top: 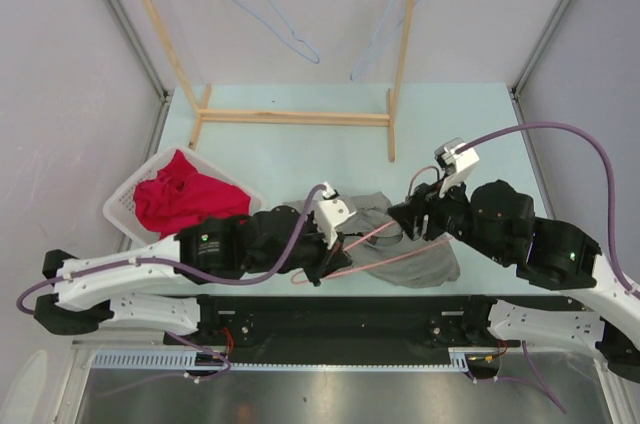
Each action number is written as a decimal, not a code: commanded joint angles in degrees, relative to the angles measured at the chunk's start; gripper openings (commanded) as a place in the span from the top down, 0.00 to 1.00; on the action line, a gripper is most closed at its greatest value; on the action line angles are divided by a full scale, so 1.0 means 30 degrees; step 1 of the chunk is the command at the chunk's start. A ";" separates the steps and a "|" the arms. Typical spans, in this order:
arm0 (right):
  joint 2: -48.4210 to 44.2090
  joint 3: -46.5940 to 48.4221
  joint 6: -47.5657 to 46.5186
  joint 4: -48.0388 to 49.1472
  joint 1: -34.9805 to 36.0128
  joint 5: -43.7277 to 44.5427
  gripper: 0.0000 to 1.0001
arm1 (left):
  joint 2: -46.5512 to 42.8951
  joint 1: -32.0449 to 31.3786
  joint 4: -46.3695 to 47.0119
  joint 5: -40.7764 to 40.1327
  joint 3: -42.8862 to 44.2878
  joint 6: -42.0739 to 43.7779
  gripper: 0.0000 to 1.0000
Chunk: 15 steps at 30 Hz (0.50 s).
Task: Remove the t-shirt from the hanger
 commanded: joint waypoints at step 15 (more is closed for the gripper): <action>-0.5443 0.1170 0.6672 -0.4484 -0.0017 0.8936 0.01 | -0.6718 0.1633 -0.6015 -0.7974 -0.1295 -0.4497 1.00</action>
